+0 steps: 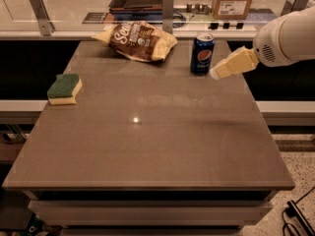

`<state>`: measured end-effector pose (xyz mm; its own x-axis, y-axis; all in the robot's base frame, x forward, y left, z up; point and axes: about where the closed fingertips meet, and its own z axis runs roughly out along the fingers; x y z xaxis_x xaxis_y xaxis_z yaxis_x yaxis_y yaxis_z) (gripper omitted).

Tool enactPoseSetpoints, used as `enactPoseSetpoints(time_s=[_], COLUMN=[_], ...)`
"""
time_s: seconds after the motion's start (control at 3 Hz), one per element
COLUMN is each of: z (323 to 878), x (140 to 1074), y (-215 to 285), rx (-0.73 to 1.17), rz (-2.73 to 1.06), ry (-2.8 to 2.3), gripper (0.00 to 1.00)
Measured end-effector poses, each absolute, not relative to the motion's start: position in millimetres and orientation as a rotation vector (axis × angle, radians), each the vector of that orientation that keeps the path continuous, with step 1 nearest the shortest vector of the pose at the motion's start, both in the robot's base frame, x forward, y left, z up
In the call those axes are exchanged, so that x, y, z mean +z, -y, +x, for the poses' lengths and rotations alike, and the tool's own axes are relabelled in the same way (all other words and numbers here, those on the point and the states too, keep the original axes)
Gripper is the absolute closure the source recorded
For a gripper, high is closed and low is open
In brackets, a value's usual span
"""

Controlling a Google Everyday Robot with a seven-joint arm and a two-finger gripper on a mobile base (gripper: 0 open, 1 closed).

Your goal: Move pepsi can near sponge

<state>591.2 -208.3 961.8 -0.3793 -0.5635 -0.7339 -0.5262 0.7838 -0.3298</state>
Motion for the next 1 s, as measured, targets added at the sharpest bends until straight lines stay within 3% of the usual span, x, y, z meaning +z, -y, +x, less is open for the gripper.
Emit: enactPoseSetpoints(time_s=[1.0], z=[616.0], x=[951.7], y=[203.8], rx=[-0.043], rz=[-0.717], ry=[-2.003], gripper=[0.00])
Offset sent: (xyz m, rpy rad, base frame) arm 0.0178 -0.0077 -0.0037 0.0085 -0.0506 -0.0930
